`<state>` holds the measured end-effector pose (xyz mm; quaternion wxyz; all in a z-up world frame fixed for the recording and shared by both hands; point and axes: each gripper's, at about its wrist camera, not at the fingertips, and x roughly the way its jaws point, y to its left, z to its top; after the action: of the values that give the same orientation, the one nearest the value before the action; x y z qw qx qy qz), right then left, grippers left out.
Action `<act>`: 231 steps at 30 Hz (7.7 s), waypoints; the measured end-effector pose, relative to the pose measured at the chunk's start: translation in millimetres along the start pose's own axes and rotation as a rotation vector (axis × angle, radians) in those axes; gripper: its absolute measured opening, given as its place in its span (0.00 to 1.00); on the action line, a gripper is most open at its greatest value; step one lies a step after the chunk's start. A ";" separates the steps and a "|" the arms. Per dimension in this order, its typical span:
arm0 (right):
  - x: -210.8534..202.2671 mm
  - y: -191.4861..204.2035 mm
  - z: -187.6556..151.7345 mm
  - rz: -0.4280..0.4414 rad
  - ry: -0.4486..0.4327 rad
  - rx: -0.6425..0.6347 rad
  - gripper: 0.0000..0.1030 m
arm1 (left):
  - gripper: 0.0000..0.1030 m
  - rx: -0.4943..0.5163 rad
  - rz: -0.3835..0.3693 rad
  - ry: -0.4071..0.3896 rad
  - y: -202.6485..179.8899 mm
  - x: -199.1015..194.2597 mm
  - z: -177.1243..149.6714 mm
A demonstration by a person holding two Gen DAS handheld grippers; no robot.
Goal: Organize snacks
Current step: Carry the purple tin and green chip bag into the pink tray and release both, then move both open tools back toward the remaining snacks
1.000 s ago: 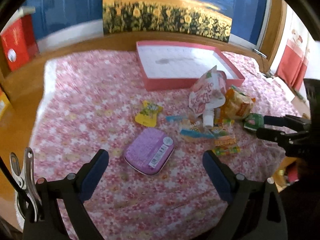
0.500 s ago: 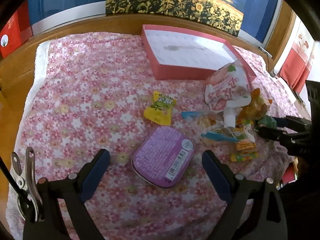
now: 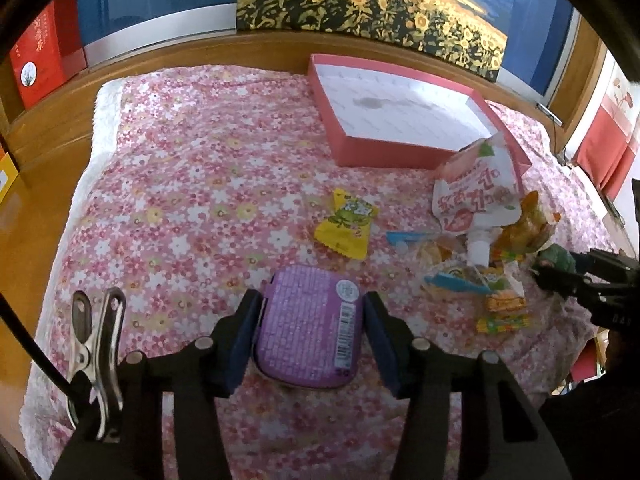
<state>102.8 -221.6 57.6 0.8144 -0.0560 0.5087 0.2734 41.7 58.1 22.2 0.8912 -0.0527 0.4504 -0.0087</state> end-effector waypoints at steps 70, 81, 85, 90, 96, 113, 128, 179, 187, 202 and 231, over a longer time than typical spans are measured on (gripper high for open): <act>-87.3 -47.8 49.8 -0.098 -0.365 0.055 0.46 | 0.53 0.222 -0.106 -0.300 -105.4 -42.8 113.1; -58.4 -64.1 79.8 -0.046 -0.300 0.087 0.46 | 0.53 0.178 -0.031 -0.278 -90.8 -22.6 125.1; -47.0 -71.3 88.2 -0.048 -0.268 0.104 0.46 | 0.53 0.148 -0.021 -0.243 -85.0 -7.8 128.9; -25.4 -80.6 95.9 -0.067 -0.217 0.124 0.46 | 0.53 0.127 -0.012 -0.186 -78.0 15.7 131.8; 4.3 -93.5 103.2 -0.139 -0.160 0.149 0.46 | 0.53 0.119 -0.004 -0.115 -71.6 45.1 136.3; 20.3 -89.8 113.0 -0.188 -0.115 0.101 0.70 | 0.72 0.005 0.038 -0.108 -49.9 45.7 144.1; -29.7 -68.8 95.6 -0.187 -0.220 0.066 0.70 | 0.72 0.086 0.053 -0.207 -84.4 -8.3 124.6; -91.0 -10.6 -43.4 -0.052 -0.126 0.125 0.70 | 0.72 0.053 0.019 -0.057 -102.8 -90.9 -2.3; -68.0 -2.2 -63.9 -0.017 -0.014 0.109 0.70 | 0.72 -0.014 0.001 0.064 -94.5 -74.6 -37.9; -80.3 -16.6 -66.3 -0.038 -0.069 0.176 0.70 | 0.68 0.032 -0.126 0.027 -108.7 -61.3 -11.6; -98.8 -31.7 -44.1 -0.100 -0.169 0.195 0.70 | 0.25 0.049 -0.236 0.035 -107.2 -24.3 11.2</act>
<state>50.6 -303.0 115.6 0.8685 0.0213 0.4591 0.1856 39.7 -46.0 59.2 0.8770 -0.0834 0.4563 -0.1255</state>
